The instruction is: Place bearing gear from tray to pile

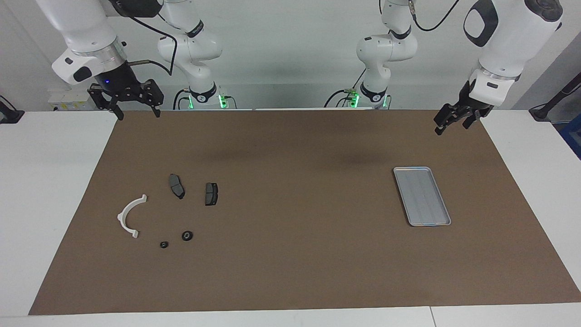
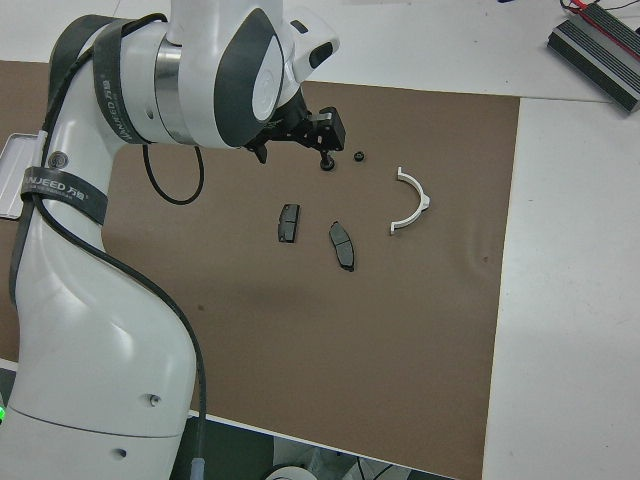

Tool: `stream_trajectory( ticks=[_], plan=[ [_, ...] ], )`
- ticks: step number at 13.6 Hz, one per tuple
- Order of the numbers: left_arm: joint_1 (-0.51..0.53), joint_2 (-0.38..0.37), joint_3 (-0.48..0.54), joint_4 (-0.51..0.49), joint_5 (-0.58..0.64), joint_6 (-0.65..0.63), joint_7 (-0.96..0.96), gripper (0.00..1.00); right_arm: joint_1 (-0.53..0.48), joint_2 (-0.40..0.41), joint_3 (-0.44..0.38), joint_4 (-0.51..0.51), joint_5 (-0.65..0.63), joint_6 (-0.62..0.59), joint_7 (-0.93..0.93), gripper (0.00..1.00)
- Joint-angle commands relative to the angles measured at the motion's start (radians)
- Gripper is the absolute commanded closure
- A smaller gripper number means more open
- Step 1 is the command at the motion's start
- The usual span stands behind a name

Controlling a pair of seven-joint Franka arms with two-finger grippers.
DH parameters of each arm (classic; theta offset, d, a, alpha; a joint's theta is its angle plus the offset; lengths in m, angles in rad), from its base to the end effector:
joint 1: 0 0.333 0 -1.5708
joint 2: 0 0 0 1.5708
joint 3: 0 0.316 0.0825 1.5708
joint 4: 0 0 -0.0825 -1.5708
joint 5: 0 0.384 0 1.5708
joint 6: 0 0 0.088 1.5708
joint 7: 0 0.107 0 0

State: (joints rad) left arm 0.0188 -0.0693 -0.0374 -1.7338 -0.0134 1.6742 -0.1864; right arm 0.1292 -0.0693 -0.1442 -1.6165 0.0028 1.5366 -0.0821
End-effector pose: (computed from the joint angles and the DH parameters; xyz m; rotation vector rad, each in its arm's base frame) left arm 0.5394 -0.0120 0.5940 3.1187 0.2645 0.0133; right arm 0.5293 -0.0105 0.6372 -3.1265 -0.1057 0.0167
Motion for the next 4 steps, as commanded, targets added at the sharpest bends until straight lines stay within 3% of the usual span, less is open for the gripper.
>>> stream_trajectory(
  ticks=[1, 4],
  plan=[
    [0.004, -0.018, -0.001, -0.007, -0.011, -0.016, 0.005, 0.00, 0.003, 0.000, -0.002, 0.004, 0.002, 0.007, 0.013, 0.00],
    [0.004, -0.018, -0.001, -0.007, -0.011, -0.016, 0.005, 0.00, 0.003, 0.000, -0.002, 0.001, -0.001, 0.005, 0.013, 0.00]
  ],
)
